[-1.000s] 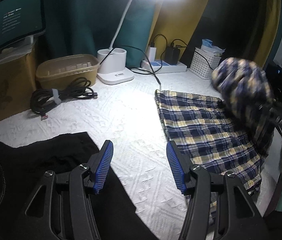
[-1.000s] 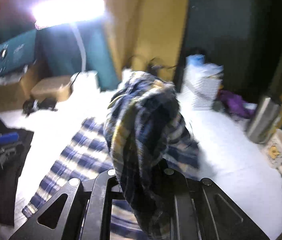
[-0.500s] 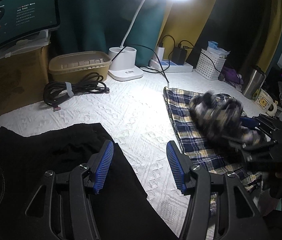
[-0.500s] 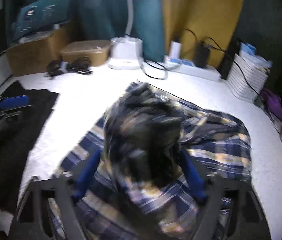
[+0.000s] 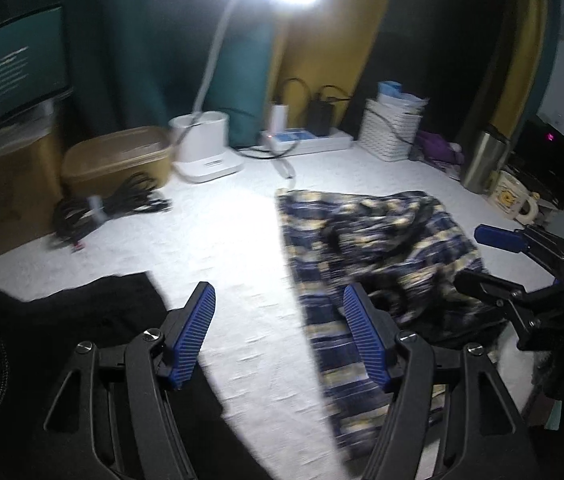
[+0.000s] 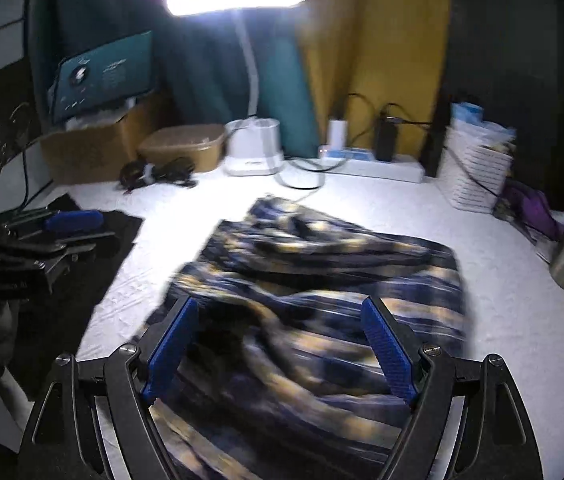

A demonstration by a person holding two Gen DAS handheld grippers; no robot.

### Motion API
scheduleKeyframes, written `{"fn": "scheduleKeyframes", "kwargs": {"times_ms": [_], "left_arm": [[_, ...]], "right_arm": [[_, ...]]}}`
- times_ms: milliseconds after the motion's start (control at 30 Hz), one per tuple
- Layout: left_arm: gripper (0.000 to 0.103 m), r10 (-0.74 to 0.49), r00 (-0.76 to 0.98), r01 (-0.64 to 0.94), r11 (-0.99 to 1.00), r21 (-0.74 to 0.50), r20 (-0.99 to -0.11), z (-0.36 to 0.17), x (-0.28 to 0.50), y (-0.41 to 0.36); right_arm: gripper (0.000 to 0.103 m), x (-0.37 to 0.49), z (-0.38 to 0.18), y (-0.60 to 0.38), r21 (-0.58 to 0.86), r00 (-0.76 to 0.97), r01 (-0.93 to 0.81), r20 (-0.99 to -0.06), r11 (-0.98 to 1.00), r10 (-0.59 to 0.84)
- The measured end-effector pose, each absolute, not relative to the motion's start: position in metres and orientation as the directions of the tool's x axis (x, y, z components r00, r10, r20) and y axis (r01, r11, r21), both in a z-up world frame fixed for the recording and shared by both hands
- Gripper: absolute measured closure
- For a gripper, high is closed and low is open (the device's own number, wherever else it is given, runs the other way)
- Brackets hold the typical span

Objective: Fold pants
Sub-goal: 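Lower the pants leg onto the pants and open the right gripper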

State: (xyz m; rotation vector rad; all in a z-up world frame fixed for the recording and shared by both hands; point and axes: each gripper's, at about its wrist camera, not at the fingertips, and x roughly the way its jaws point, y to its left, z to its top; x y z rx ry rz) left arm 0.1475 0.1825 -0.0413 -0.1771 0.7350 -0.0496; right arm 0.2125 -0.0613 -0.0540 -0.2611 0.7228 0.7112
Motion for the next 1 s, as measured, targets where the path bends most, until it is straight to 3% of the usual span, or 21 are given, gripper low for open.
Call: {"fn": "scheduleKeyframes", "kwargs": {"times_ms": [400,467,533,567,733,1000], "left_arm": [[0.037,-0.243,0.651,0.095,0.966,-0.241,-0.719,-0.059,0.188,0.119],[0.052,-0.258,0.625,0.091,0.961,-0.26,-0.737,-0.068,0.189,0.118],[0.074,-0.265,0.603,0.098,0.961,-0.26,-0.752,-0.073,0.188,0.116],[0.077,-0.267,0.595,0.104,0.961,-0.257,-0.758,-0.076,0.187,0.115],[0.079,-0.222,0.574,0.096,0.974,-0.205,-0.788,-0.08,0.178,0.116],[0.078,-0.179,0.547,0.103,0.984,-0.147,-0.818,-0.088,0.165,0.109]], "right_arm": [[0.018,0.256,-0.079,-0.16,0.061,0.588,-0.485,-0.716,0.872,0.377],[0.018,0.259,-0.088,-0.168,0.098,0.56,-0.478,-0.731,0.873,0.389],[0.018,0.259,-0.096,-0.172,0.137,0.527,-0.487,-0.741,0.863,0.415],[0.018,0.257,-0.101,-0.172,0.147,0.514,-0.489,-0.748,0.86,0.42],[0.034,0.246,-0.123,-0.167,0.105,0.474,-0.516,-0.792,0.85,0.386],[0.037,0.22,-0.124,-0.174,0.038,0.491,-0.531,-0.8,0.847,0.343]]}}
